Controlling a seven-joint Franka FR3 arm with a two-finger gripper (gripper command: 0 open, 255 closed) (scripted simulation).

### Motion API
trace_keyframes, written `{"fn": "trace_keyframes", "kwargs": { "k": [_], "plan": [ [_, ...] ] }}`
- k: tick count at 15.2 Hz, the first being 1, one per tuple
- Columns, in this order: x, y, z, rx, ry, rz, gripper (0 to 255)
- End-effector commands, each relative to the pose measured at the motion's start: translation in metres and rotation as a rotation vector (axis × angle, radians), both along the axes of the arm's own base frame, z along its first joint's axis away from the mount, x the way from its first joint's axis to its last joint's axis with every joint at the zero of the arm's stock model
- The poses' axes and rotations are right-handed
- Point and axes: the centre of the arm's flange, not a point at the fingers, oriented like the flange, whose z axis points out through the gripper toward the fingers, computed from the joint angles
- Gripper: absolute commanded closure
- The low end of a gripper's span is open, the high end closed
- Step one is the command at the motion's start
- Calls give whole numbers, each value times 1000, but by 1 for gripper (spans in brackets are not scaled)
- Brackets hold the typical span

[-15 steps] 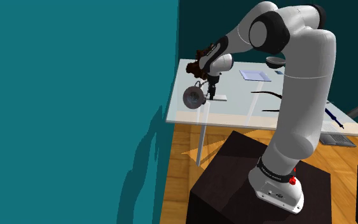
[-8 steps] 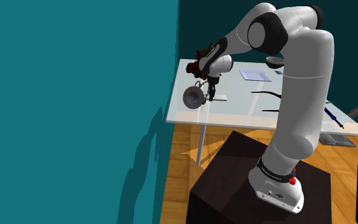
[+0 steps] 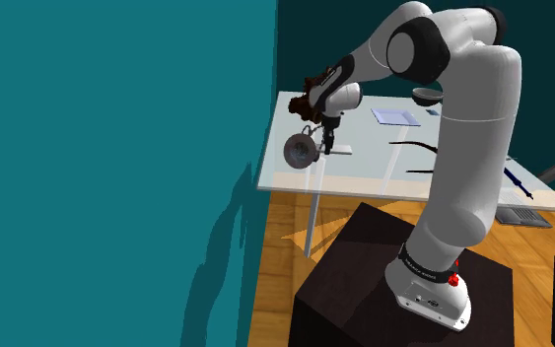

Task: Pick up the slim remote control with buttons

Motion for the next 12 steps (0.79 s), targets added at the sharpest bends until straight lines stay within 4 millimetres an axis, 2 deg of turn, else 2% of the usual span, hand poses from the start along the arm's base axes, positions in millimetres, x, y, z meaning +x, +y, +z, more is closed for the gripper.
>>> {"fn": "trace_keyframes", "kwargs": {
  "k": [1, 12],
  "plan": [
    [0, 0, 10, 0, 0, 0, 255],
    [0, 0, 68, 0, 0, 0, 255]
  ]
}}
